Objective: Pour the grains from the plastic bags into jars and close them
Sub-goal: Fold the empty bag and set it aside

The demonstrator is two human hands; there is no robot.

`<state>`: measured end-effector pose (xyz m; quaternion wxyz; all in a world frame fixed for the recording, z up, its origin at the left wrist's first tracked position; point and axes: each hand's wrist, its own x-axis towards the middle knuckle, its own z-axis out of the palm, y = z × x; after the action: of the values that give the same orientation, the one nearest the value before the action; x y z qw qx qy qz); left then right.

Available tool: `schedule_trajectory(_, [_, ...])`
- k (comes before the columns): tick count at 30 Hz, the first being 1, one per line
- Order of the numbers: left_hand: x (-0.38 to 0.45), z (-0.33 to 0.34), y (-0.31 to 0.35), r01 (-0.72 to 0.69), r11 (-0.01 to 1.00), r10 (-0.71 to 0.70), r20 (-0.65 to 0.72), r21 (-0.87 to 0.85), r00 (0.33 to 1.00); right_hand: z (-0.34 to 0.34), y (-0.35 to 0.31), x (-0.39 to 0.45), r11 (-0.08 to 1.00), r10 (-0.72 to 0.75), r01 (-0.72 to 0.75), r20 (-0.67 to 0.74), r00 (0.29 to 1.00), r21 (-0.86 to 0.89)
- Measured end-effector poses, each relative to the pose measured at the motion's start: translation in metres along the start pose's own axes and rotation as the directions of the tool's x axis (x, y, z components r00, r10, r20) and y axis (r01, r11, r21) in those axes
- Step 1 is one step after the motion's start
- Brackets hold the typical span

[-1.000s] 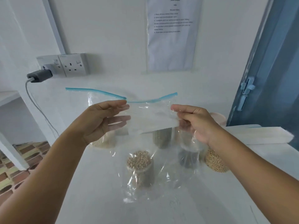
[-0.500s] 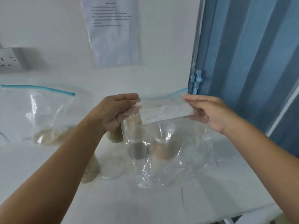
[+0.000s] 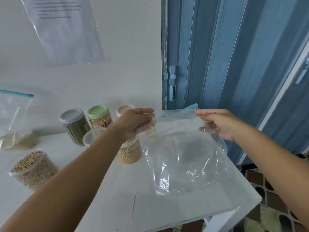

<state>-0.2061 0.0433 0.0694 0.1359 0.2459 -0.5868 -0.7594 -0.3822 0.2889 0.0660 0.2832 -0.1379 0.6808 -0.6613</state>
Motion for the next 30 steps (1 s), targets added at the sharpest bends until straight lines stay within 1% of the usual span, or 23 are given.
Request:
schedule_trajectory(4, [0.025, 0.01, -0.018, 0.086, 0.996, -0.086, 0.013, 0.027, 0.996, -0.013, 0.013, 0.018, 0.996, 0.025, -0.029, -0.038, 0.999, -0.088])
schedule_trajectory(6, [0.036, 0.012, -0.03, 0.143, 0.987, -0.145, 0.023, 0.079, 0.989, -0.018, 0.027, 0.025, 0.988, 0.021, -0.031, -0.065, 0.998, -0.154])
schedule_trajectory(9, [0.048, 0.017, -0.044, 0.18, 0.938, -0.198, 0.033, 0.295, 0.98, -0.024, 0.046, 0.034, 0.972, 0.018, -0.036, -0.081, 0.997, -0.231])
schedule_trajectory(11, [0.05, 0.017, -0.043, 0.2, 0.869, -0.254, 0.062, 0.452, 0.965, -0.028, 0.055, 0.04, 0.957, 0.014, -0.041, -0.095, 0.995, -0.286])
schedule_trajectory(14, [0.053, 0.01, -0.022, 0.231, 0.759, -0.368, 0.109, 0.608, 0.924, -0.034, 0.067, 0.052, 0.942, 0.013, -0.05, -0.112, 0.994, -0.332])
schedule_trajectory(15, [0.055, 0.009, -0.013, 0.215, 0.699, -0.378, 0.096, 0.682, 0.921, -0.036, 0.071, 0.056, 0.939, 0.02, -0.056, -0.109, 0.994, -0.339])
schedule_trajectory(16, [0.057, 0.009, -0.004, 0.182, 0.612, -0.36, 0.067, 0.77, 0.93, -0.038, 0.074, 0.06, 0.936, 0.031, -0.064, -0.102, 0.994, -0.345])
schedule_trajectory(17, [0.061, 0.012, 0.004, 0.13, 0.499, -0.309, 0.036, 0.857, 0.95, -0.04, 0.076, 0.064, 0.934, 0.042, -0.073, -0.094, 0.995, -0.35])
schedule_trajectory(18, [0.065, 0.018, 0.01, 0.063, 0.365, -0.23, 0.024, 0.929, 0.973, -0.042, 0.076, 0.067, 0.932, 0.05, -0.078, -0.086, 0.995, -0.354])
schedule_trajectory(20, [0.082, 0.033, 0.012, -0.081, 0.085, -0.015, 0.082, 0.993, 0.996, -0.046, 0.077, 0.073, 0.933, 0.052, -0.076, -0.078, 0.996, -0.351])
schedule_trajectory(21, [0.091, 0.041, 0.007, -0.134, -0.008, 0.072, 0.134, 0.991, 0.988, -0.047, 0.078, 0.076, 0.934, 0.054, -0.075, -0.069, 0.996, -0.349])
schedule_trajectory(22, [0.102, 0.05, -0.001, -0.169, -0.052, 0.119, 0.174, 0.984, 0.977, -0.048, 0.079, 0.077, 0.936, 0.059, -0.075, -0.057, 0.997, -0.345])
schedule_trajectory(23, [0.113, 0.058, -0.012, -0.191, -0.062, 0.141, 0.198, 0.98, 0.97, -0.049, 0.08, 0.078, 0.937, 0.063, -0.075, -0.047, 0.997, -0.341])
schedule_trajectory(24, [0.123, 0.066, -0.023, -0.201, -0.045, 0.142, 0.206, 0.978, 0.968, -0.05, 0.081, 0.078, 0.937, 0.067, -0.076, -0.039, 0.997, -0.342])
schedule_trajectory(27, [0.144, 0.08, -0.056, -0.207, 0.022, 0.094, 0.204, 0.978, 0.974, -0.054, 0.085, 0.08, 0.93, 0.076, -0.079, -0.022, 0.997, -0.359])
schedule_trajectory(30, [0.154, 0.078, -0.076, -0.175, 0.052, 0.023, 0.174, 0.983, 0.984, -0.058, 0.088, 0.082, 0.924, 0.099, -0.092, 0.002, 0.995, -0.371])
